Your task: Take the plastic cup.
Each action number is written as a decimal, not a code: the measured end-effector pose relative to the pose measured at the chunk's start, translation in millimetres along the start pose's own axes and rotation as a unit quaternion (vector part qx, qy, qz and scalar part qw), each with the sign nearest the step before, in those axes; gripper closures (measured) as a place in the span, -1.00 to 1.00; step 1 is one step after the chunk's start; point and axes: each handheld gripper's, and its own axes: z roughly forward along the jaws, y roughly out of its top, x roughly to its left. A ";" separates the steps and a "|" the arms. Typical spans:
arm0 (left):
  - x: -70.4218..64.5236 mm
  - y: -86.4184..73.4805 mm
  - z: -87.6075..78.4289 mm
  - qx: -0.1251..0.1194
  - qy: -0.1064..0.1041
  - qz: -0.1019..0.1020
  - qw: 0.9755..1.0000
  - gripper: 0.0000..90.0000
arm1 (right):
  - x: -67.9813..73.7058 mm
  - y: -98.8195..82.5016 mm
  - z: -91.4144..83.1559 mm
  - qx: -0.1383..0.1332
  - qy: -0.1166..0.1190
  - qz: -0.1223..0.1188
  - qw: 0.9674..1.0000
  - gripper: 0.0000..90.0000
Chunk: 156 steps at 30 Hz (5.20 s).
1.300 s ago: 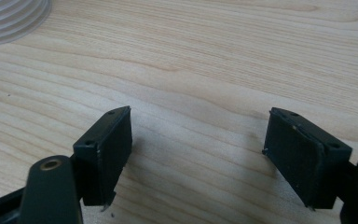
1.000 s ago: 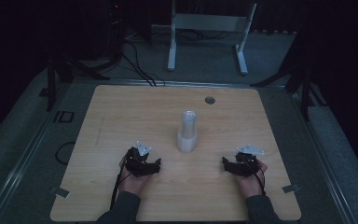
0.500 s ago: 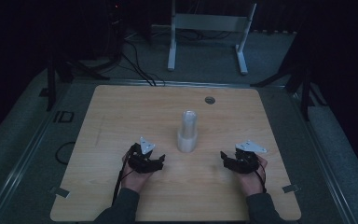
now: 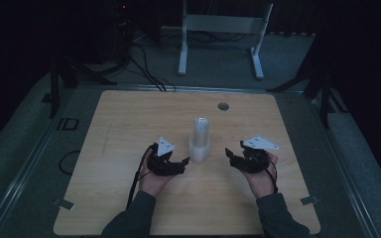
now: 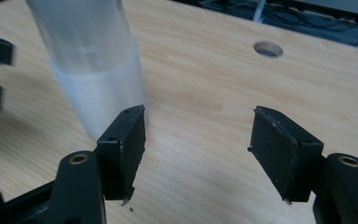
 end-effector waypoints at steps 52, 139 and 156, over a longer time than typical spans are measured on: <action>-14.3 14.8 57.6 -0.059 -0.008 0.013 0.998 -0.54 | 34.9 55.2 21.1 -0.046 0.067 -0.012 0.997 -0.25; -10.9 14.2 48.3 -0.086 0.001 0.007 0.996 -0.67 | 4.3 125.3 -23.4 -0.160 0.110 0.036 0.980 -0.10; -14.0 10.1 32.0 -0.100 -0.006 0.007 0.995 -0.66 | -21.7 94.9 -37.9 -0.148 0.066 0.053 0.985 -0.10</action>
